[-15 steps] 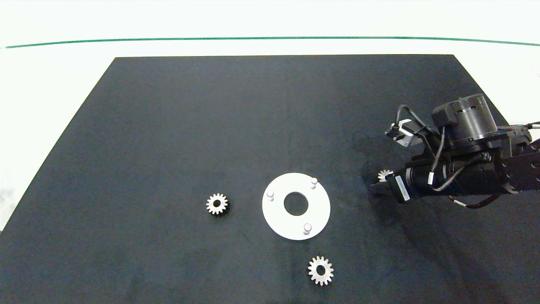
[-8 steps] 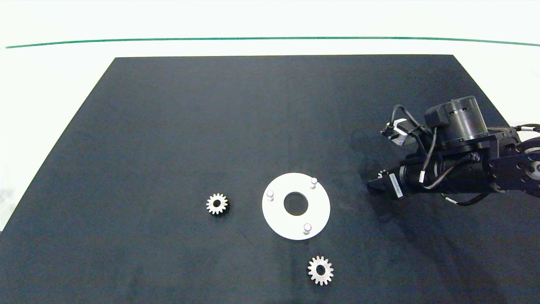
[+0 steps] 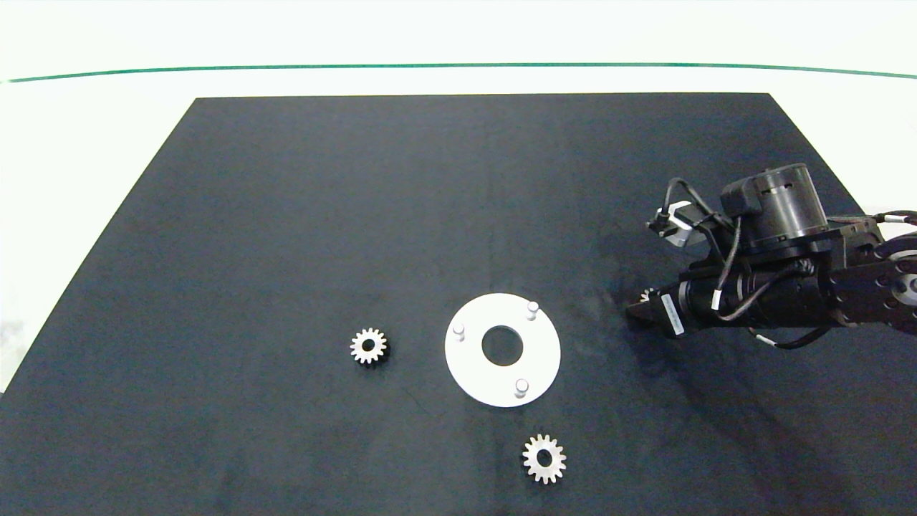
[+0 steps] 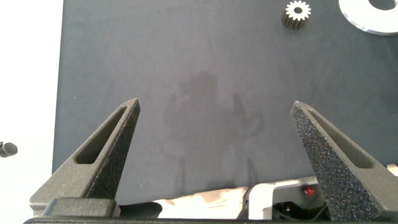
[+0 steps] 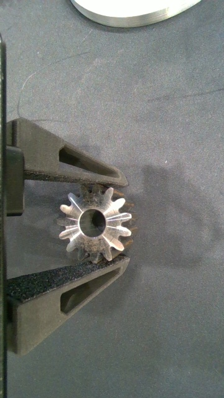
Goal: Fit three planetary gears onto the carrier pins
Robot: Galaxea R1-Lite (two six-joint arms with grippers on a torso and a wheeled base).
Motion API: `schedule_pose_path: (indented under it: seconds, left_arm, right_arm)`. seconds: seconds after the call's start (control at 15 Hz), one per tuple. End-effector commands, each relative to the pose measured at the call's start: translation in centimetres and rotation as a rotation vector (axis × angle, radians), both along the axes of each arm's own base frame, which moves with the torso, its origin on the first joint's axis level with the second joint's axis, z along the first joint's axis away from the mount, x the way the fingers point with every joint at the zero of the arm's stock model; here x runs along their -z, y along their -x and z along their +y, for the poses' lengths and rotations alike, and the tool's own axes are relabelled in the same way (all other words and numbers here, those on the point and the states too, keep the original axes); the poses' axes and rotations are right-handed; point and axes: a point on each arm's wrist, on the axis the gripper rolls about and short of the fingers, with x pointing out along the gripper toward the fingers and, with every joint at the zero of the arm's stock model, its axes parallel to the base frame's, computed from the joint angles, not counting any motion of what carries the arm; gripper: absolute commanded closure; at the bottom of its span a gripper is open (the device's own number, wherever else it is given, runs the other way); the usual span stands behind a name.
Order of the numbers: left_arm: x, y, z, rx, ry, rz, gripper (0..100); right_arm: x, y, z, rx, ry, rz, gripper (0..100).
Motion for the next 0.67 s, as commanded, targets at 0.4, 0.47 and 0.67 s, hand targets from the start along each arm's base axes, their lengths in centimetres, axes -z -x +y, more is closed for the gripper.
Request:
schedule_pose_path:
  seconds: [0.4,0.47,0.67]
  left_arm:
    - [-0.2,0.1,0.0,0.001,-0.001,-0.003,0]
    - [-0.2,0.1,0.0,0.001,-0.001,-0.003,0]
    - [-0.1,0.2,0.0,0.001,-0.001,0.006,0]
  right_arm:
    - [-0.3,0.3,-0.1,-0.003,-0.001,-0.008,83]
    - [-0.5,0.4,-0.1,-0.003,-0.002,-0.013,84]
    - [-3.6,3.1,1.2,-0.076,-0.005,-0.105,84]
